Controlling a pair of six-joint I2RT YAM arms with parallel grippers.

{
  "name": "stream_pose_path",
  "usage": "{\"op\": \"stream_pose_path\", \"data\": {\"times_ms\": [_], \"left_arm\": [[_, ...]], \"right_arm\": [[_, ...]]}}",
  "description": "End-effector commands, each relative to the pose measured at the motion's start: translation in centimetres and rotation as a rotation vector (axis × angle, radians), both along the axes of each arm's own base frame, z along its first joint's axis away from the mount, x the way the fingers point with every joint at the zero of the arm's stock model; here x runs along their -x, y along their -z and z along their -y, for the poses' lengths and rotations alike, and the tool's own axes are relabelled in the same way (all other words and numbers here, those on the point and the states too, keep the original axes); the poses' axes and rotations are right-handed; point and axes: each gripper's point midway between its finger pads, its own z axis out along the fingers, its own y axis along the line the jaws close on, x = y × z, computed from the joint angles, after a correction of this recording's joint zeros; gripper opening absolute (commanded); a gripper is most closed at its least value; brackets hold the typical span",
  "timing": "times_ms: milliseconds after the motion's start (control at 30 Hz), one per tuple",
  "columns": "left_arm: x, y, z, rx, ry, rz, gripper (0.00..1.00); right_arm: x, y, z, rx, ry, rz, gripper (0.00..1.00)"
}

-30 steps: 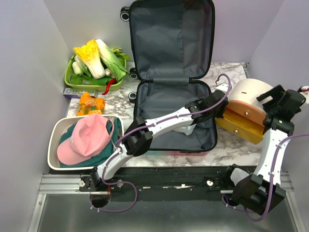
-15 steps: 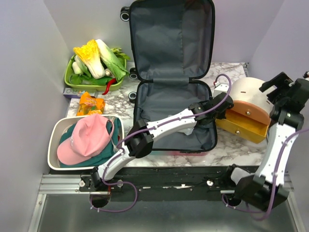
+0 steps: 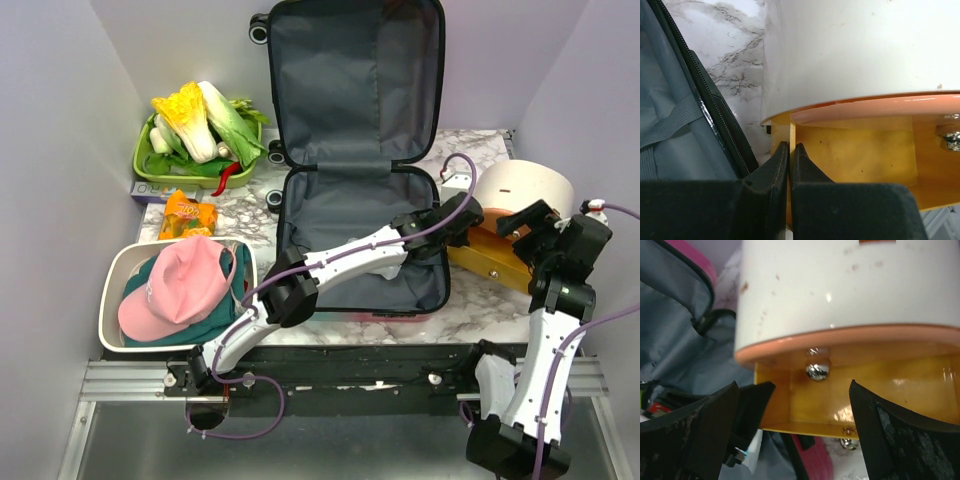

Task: Open, take out, and arrange the luggage

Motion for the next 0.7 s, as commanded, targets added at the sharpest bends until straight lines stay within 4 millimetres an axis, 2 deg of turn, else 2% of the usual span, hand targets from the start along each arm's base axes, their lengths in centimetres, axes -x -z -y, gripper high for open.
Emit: {"op": "stream_pose_path", "data": {"times_ms": [0,67,133,200,233,267,333,433,533,567,667], "left_arm": [[2.6,-0.8,2.0,0.086,0.050,-0.049,0.00],[2.9,-0.4,2.1,0.087,0.057,-0.062,0.00],[3.1,-0.7,1.9,0.089,0.052,-0.068,0.00],[3.4,0.1,1.6,0.079,0.042,-0.078,0.00],[3.4,-0.4,1.4,0.086,0.035,-0.076,0.00],[3.9,0.1,1.2,0.077,0.037,-0.083,0.00],[3.9,-0.5,1.1,0.092,0.030,-0.071,0.00],[4.3,-0.1,1.2,0.086,0.023,-0.067,0.00],[5.1,-0.5,2.0,0.110,0.052,-0.088,0.00],[4.9,-1.1,2.1,0.115,0.043,-0.074,0.00],[5.0,-1.2,2.0,0.098,0.036,-0.045,0.00]], "right_arm": [[0.4,2.1,-0.2,-0.020,0.005,-0.038,1.00],[-0.7,2.0,1.1,-0.001,0.043,-0.026,1.00],[-1.5,1.4,1.5,0.016,0.037,-0.024,1.00],[-2.7,1.3,2.0,0.020,0.022,-0.032,1.00],[-3.4,1.0,2.2,0.025,0.016,-0.017,1.00],[-3.9,1.1,2.2,0.024,0.002,-0.023,1.00],[-4.7,1.1,2.6,0.054,-0.023,-0.026,1.00],[-5.5,1.7,2.8,0.077,-0.055,-0.042,1.00],[-6.5,1.6,3.1,0.098,-0.072,-0.021,1.00],[-6.7,1.5,2.9,0.098,-0.090,-0.016,1.00],[-7.5,1.4,3.0,0.100,-0.116,-0.017,1.00]]}}
